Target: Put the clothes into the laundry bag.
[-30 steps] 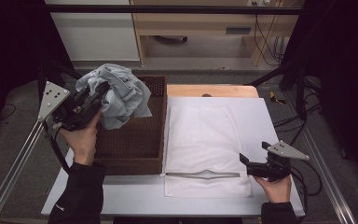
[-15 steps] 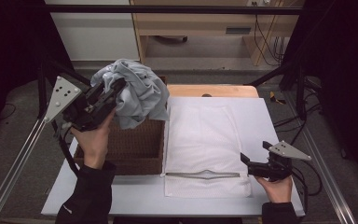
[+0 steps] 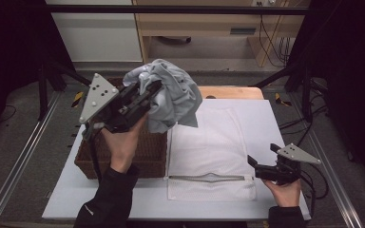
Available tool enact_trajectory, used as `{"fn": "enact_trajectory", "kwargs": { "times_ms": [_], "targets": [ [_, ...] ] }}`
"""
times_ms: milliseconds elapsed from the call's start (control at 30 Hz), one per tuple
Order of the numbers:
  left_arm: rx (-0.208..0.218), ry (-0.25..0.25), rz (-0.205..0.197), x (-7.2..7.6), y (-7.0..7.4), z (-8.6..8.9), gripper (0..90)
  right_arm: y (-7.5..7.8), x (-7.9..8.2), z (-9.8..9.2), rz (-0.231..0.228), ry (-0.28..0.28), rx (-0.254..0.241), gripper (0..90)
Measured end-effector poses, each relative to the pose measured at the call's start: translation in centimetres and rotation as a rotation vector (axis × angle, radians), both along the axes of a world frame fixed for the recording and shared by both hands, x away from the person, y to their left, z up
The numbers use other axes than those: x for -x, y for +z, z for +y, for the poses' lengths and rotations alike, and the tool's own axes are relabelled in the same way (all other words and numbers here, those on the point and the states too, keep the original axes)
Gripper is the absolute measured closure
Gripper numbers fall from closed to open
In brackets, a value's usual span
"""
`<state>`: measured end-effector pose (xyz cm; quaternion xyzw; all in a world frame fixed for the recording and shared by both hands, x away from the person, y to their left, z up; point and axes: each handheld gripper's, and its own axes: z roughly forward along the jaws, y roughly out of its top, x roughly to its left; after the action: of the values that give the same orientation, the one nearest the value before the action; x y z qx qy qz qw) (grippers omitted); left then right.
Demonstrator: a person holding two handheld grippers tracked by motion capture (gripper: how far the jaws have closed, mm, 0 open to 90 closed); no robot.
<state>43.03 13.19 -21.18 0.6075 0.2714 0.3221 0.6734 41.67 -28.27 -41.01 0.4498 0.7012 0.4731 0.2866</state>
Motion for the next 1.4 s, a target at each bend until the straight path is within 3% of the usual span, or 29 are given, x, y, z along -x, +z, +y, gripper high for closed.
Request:
{"fn": "enact_trajectory", "kwargs": {
  "times_ms": [167, 300, 567, 733, 900, 1167, 1267, 1400],
  "targets": [
    [-0.027, -0.047, 0.004, -0.2, -0.8, -2.8, 71.6, 0.1, 0.0, -0.1, -0.001, -0.009, 0.006, 5.8],
    [-0.046, -0.105, 0.037, -0.3, -2.1, -5.3, 71.5, 0.2, 0.2, -0.2, -0.008, -0.011, -0.004, 6.2],
    [-0.084, -0.193, 0.11, -0.9, -6.0, -9.7, 71.4, 0.4, 0.4, -0.6, -0.011, -0.026, 0.027, 6.8],
    [-0.138, -0.223, 0.153, -1.3, -9.0, -11.9, 71.2, 0.5, 0.5, -1.0, -0.009, -0.033, 0.028, 7.6],
    [-0.175, -0.25, 0.213, -1.9, -12.3, -13.3, 70.8, 0.5, 0.6, -1.3, -0.018, -0.032, 0.014, 9.0],
    [-0.277, -0.254, 0.312, -2.7, -17.8, -15.0, 67.6, 0.2, 0.5, -1.3, -0.001, -0.032, 0.004, 9.3],
    [-0.322, -0.257, 0.348, -3.0, -19.4, -15.3, 63.5, 0.2, 0.5, -1.2, 0.001, -0.028, 0.006, 9.4],
    [-0.357, -0.255, 0.388, -3.1, -20.6, -15.3, 51.0, 0.2, 0.6, -1.1, -0.002, -0.016, 0.004, 9.4]
  ]
}}
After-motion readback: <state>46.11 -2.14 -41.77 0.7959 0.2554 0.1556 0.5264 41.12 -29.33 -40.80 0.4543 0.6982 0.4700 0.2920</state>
